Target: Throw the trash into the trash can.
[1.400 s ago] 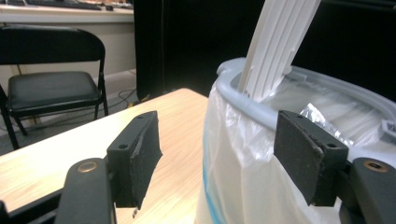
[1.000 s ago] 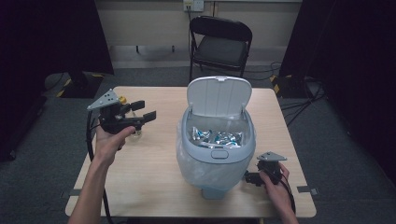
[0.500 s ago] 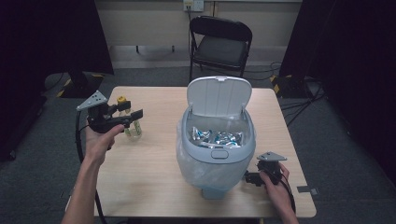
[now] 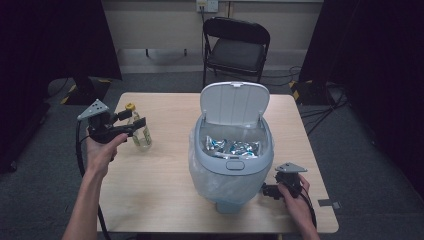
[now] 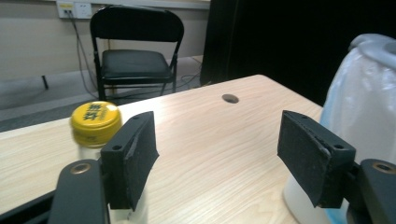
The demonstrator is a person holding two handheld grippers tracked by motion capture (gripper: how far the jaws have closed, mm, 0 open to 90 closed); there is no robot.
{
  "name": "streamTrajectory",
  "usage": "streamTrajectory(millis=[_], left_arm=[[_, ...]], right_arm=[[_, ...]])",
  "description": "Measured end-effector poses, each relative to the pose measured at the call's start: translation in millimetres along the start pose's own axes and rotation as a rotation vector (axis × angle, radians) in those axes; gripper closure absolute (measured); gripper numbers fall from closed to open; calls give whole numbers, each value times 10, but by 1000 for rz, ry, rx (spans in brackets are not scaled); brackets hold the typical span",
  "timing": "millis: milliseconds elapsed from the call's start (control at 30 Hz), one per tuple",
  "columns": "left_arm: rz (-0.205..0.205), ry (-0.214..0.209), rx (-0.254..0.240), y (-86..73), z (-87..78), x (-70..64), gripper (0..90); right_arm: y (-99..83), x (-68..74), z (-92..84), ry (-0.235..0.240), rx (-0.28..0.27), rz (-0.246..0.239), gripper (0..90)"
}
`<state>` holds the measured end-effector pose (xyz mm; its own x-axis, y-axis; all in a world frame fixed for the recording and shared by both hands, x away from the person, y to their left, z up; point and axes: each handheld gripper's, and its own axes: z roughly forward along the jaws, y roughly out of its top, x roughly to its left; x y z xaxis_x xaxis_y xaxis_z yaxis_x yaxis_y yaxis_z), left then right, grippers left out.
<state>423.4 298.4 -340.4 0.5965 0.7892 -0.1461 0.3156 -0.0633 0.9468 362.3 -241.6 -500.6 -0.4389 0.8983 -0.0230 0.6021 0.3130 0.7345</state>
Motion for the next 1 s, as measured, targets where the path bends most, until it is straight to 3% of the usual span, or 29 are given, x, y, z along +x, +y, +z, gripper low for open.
streamTrajectory(millis=[100,133,467,633,700,733,800,900,933,1000], left_arm=[[-10,12,7,-3,9,60,272],[1,52,13,11,7,102,272],[-64,76,30,-23,74,341,237],[-65,109,52,-68,168,460,264],[-62,108,59,-92,209,521,326],[-11,98,73,-102,243,535,365],[2,104,82,-100,264,539,360],[1,100,86,-91,333,581,415],[-16,98,89,-92,369,600,433],[-28,79,107,-97,398,621,518]], right_arm=[[0,0,0,0,0,0,99],[0,0,0,0,0,0,99],[0,-1,0,1,0,0,98],[0,1,0,0,0,0,99],[0,0,0,0,0,0,99],[0,0,0,1,0,0,99],[0,-1,0,1,0,0,99],[0,-1,0,1,0,0,99],[0,-1,0,1,0,0,99],[0,-1,0,1,0,0,99]])
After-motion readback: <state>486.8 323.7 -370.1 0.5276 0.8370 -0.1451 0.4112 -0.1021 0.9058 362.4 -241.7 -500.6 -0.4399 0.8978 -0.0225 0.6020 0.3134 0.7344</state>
